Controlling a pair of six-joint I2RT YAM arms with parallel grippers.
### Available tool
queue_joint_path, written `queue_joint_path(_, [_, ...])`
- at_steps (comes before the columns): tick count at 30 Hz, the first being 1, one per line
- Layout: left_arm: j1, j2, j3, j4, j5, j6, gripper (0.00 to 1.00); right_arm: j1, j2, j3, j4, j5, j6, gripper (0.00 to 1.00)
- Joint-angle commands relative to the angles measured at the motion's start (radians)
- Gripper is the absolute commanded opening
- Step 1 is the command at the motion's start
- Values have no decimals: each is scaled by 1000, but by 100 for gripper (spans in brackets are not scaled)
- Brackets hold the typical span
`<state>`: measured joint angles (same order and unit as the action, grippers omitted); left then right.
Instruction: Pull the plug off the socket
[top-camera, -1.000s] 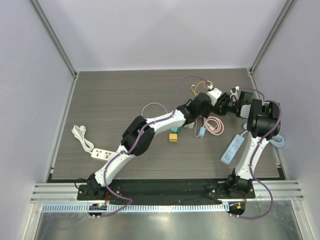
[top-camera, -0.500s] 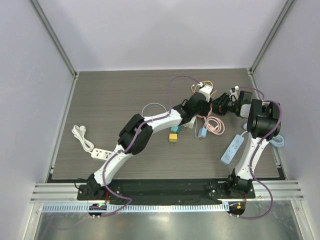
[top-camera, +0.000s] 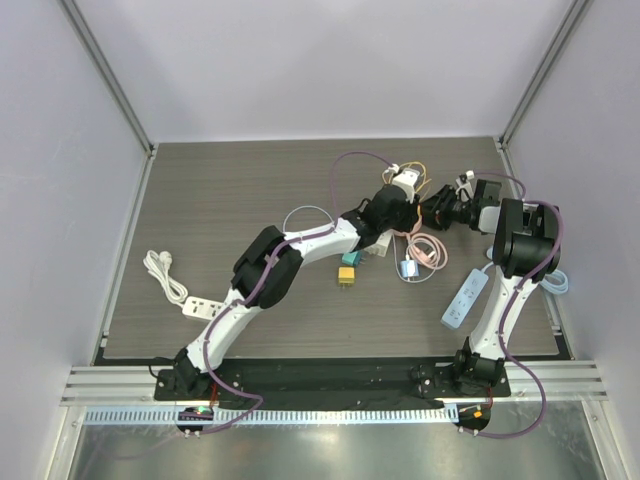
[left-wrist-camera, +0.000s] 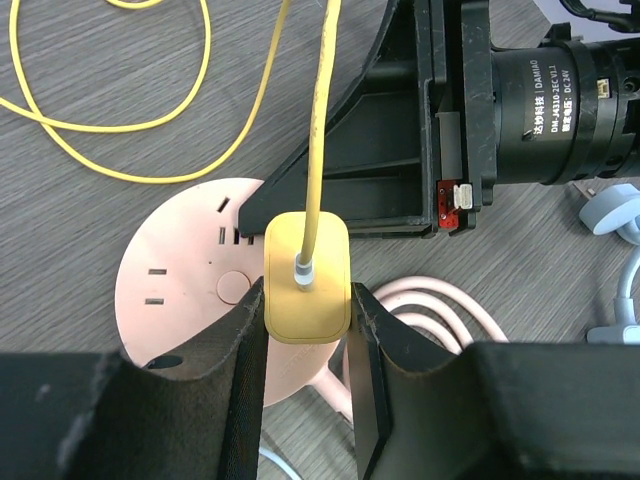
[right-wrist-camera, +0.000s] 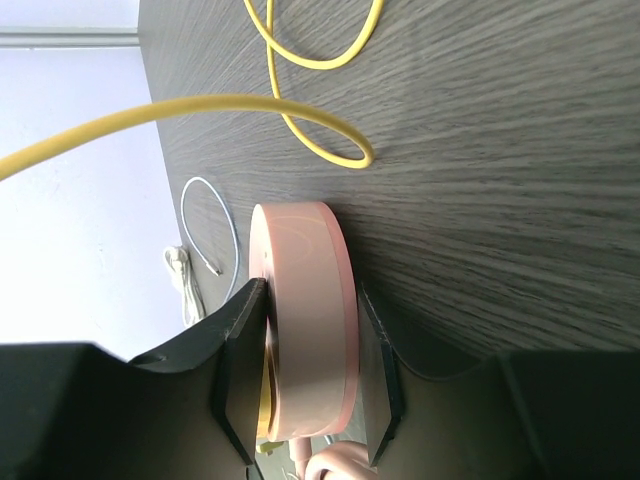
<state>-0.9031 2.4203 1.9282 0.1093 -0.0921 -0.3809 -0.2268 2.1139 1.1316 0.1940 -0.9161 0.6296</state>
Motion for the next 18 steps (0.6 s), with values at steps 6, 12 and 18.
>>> queue_joint_path(6, [79,-139,68,219,71,-173,0,-5,4,-4,-122,192,-119,1])
queue_joint_path(12, [60,-148,106,166,10,-95,0,-5,0,-7,-130,209,-122,1])
queue_joint_path(18, [21,-150,147,76,-61,77,0,-5,0,-4,-137,215,-130,1])
